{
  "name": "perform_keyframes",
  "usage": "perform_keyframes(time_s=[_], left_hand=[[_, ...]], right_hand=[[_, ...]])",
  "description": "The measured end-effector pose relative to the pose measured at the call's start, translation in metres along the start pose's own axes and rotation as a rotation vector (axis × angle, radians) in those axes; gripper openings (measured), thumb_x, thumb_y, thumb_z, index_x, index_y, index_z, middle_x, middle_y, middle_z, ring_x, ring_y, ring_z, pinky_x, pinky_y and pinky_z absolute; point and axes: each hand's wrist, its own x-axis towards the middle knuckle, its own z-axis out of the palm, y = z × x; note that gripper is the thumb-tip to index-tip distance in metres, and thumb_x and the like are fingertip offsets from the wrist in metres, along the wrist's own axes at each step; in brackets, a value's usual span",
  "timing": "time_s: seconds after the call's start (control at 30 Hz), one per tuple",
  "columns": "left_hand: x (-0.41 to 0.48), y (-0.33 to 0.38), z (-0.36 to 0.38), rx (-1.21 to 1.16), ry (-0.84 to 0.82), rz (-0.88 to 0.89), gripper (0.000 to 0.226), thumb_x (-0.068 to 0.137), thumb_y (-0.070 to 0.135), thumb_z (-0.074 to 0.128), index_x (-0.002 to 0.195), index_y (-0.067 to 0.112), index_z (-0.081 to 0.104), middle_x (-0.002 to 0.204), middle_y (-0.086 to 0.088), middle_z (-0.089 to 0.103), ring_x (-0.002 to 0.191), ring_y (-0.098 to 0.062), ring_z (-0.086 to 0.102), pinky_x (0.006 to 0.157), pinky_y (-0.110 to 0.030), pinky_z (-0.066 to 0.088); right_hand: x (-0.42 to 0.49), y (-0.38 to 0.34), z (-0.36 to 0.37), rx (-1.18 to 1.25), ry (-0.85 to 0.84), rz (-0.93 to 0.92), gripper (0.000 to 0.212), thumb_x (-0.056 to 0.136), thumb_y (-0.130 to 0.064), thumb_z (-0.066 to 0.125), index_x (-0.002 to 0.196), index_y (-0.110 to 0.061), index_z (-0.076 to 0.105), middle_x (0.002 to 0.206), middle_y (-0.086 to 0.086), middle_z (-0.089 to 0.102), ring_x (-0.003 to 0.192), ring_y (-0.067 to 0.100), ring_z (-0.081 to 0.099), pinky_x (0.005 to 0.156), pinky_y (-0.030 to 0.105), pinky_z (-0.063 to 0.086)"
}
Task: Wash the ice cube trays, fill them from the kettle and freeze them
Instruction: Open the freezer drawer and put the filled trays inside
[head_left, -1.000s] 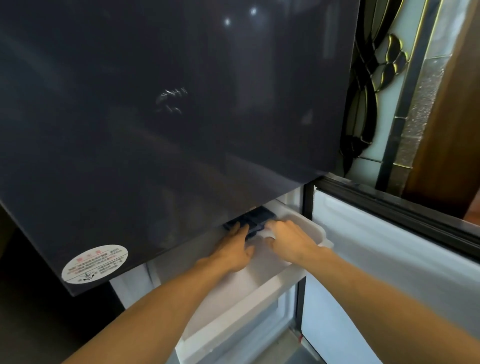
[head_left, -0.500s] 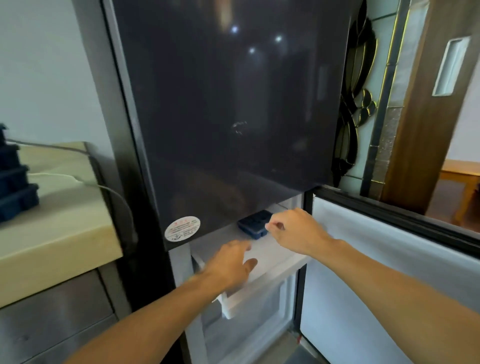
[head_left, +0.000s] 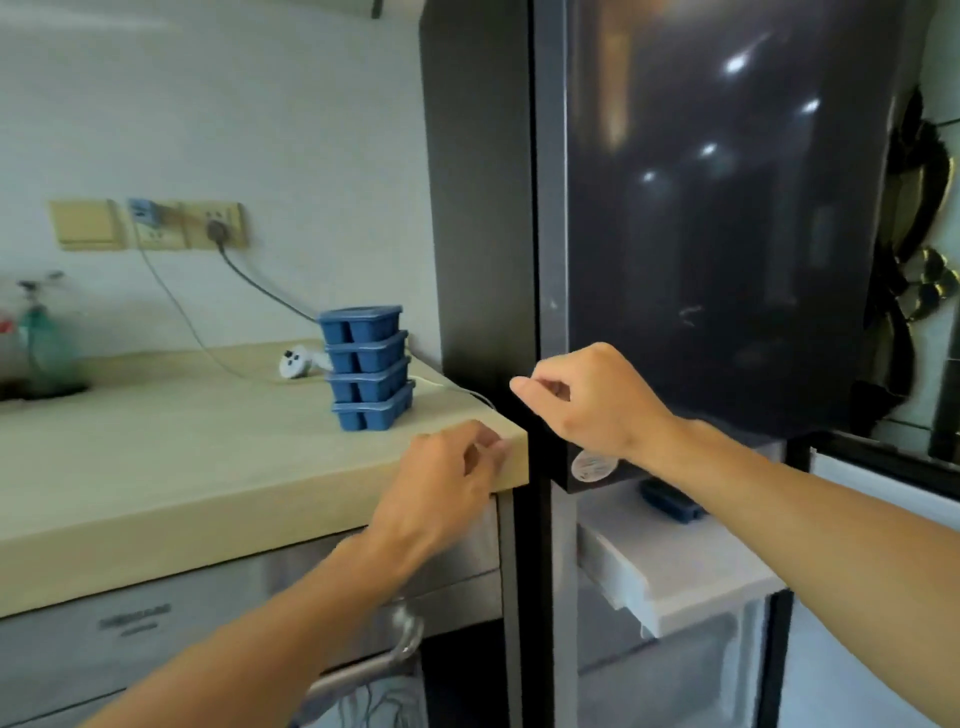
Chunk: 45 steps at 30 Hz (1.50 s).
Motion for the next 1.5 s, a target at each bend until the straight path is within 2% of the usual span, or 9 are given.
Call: perform_keyframes(time_s=[0.17,0.33,0.53,0.67,0.8,0.93,1.07,1.3,1.5], left_hand=[[-0.011,-0.010,-0.073,0.015,0.244,-0.037,0.023,0.096,0.041,0.057,0.078,0.031,0.065,0.057,0.003,0.060,0.049,-0.011,0.052,0.054,-0.035,0.049],[-0.019,-0.023,-0.120,0.113,0.334,-0.113,0.023,0.099,0.035,0.060,0.077,0.031,0.066,0.059,-0.005,0.063,0.051,-0.023,0.056,0.056,-0.039,0.050],[-0.023,-0.038,-0.145,0.186,0.375,-0.153,0.018,0.098,0.036,0.059,0.081,0.033,0.065,0.059,-0.003,0.064,0.053,-0.023,0.060,0.059,-0.044,0.056],[-0.012,-0.043,-0.142,0.209,0.407,-0.134,0.013,0.098,0.036,0.060,0.089,0.031,0.068,0.059,0.008,0.061,0.056,-0.012,0.062,0.059,-0.037,0.057],[0.011,-0.043,-0.131,0.282,0.419,-0.074,0.024,0.097,0.041,0.061,0.118,0.028,0.062,0.092,0.017,0.065,0.078,0.003,0.061,0.065,-0.015,0.046],[0.040,-0.041,-0.111,0.334,0.303,-0.111,0.054,0.094,0.051,0.062,0.141,0.032,0.044,0.138,0.006,0.052,0.116,-0.016,0.059,0.087,-0.028,0.046],[0.067,-0.038,-0.094,0.399,0.235,-0.187,0.065,0.091,0.056,0.064,0.146,0.029,0.043,0.148,0.002,0.044,0.126,-0.024,0.053,0.091,-0.035,0.046],[0.078,-0.033,-0.084,0.388,0.291,-0.178,0.030,0.092,0.023,0.067,0.120,0.013,0.069,0.123,-0.006,0.062,0.103,-0.029,0.061,0.082,-0.037,0.050],[0.064,-0.006,-0.068,0.335,0.401,-0.002,0.033,0.090,0.022,0.072,0.122,0.020,0.072,0.136,-0.001,0.061,0.104,-0.027,0.065,0.080,-0.029,0.045]], right_hand=[[0.079,-0.060,0.038,0.040,-0.001,-0.009,0.035,0.096,-0.050,0.058,0.083,-0.019,0.068,0.078,-0.008,0.068,0.076,0.015,0.064,0.069,0.039,0.054],[0.140,-0.090,0.072,-0.120,-0.061,0.006,0.057,0.092,-0.068,0.055,0.112,-0.015,0.061,0.111,0.001,0.064,0.097,0.027,0.061,0.074,0.040,0.048],[0.163,-0.096,0.097,-0.301,-0.126,0.040,0.057,0.087,-0.077,0.055,0.086,-0.020,0.052,0.102,0.004,0.058,0.081,0.026,0.056,0.065,0.035,0.038],[0.162,-0.095,0.100,-0.266,-0.120,0.050,0.043,0.091,-0.058,0.063,0.084,-0.018,0.051,0.106,0.005,0.055,0.079,0.025,0.055,0.063,0.033,0.037],[0.152,-0.077,0.087,-0.125,-0.059,0.089,0.036,0.089,-0.044,0.065,0.072,-0.013,0.053,0.099,0.004,0.054,0.075,0.022,0.053,0.058,0.030,0.036],[0.129,-0.051,0.067,-0.037,0.011,0.105,0.034,0.086,-0.044,0.061,0.082,-0.011,0.066,0.092,-0.001,0.051,0.076,0.021,0.054,0.066,0.036,0.045],[0.106,-0.031,0.044,-0.032,0.024,0.099,0.046,0.078,-0.055,0.053,0.086,-0.012,0.070,0.095,-0.002,0.054,0.076,0.018,0.056,0.067,0.034,0.047],[0.060,-0.008,0.017,0.023,0.044,0.094,0.049,0.081,-0.049,0.057,0.105,-0.009,0.072,0.106,-0.004,0.060,0.091,0.017,0.060,0.081,0.040,0.056],[0.013,0.004,-0.001,0.077,0.044,0.088,0.051,0.078,-0.047,0.057,0.114,-0.015,0.074,0.105,-0.010,0.063,0.092,0.009,0.060,0.080,0.027,0.053]])
